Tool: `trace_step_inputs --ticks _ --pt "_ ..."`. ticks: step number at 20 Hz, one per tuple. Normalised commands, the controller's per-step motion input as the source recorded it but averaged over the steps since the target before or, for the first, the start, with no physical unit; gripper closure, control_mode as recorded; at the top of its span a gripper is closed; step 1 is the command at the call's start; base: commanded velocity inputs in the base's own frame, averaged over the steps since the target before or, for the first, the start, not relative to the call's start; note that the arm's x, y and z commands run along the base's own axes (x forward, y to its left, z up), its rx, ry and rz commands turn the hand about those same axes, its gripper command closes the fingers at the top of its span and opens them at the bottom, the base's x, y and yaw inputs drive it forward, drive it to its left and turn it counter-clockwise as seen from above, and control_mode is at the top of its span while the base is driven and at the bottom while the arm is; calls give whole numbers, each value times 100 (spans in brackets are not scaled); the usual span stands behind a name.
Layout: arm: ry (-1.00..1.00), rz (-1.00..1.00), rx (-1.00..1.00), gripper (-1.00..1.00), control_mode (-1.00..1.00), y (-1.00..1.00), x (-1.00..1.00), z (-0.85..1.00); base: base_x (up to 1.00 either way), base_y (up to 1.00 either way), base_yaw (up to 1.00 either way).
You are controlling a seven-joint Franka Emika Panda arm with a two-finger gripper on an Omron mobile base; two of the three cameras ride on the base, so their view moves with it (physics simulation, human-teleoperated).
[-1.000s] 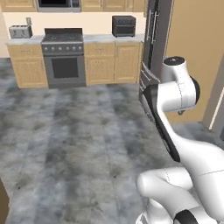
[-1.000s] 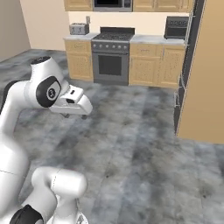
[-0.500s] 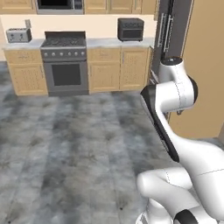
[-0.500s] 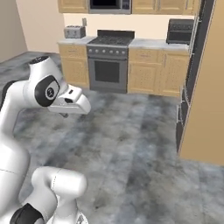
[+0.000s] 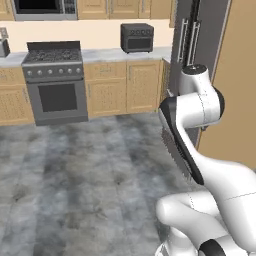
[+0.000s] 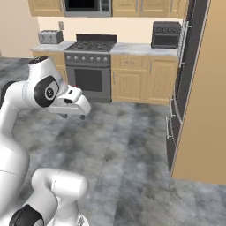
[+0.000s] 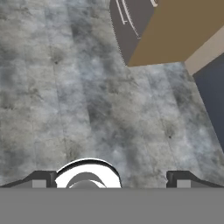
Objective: Move the hot dog bun to the plate on the dining table and place the condiment next to that plate. Then navigate to the fridge and take the sausage and place it on the plate as well.
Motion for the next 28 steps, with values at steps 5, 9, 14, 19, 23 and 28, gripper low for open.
trace_step_inputs --ticks 5,9,14,19,23,28 --pt "0 0 0 -100 100 0 0 0 100 62 -44" --pt "0 0 0 -100 100 0 0 0 100 72 -52" --pt "0 0 0 -100 100 0 0 0 96 85 -57" --pt "0 0 0 -100 100 0 0 0 85 85 -61" --pt "0 0 0 -100 100 0 0 0 75 84 -62" --pt "0 0 0 -100 100 0 0 0 52 92 -61"
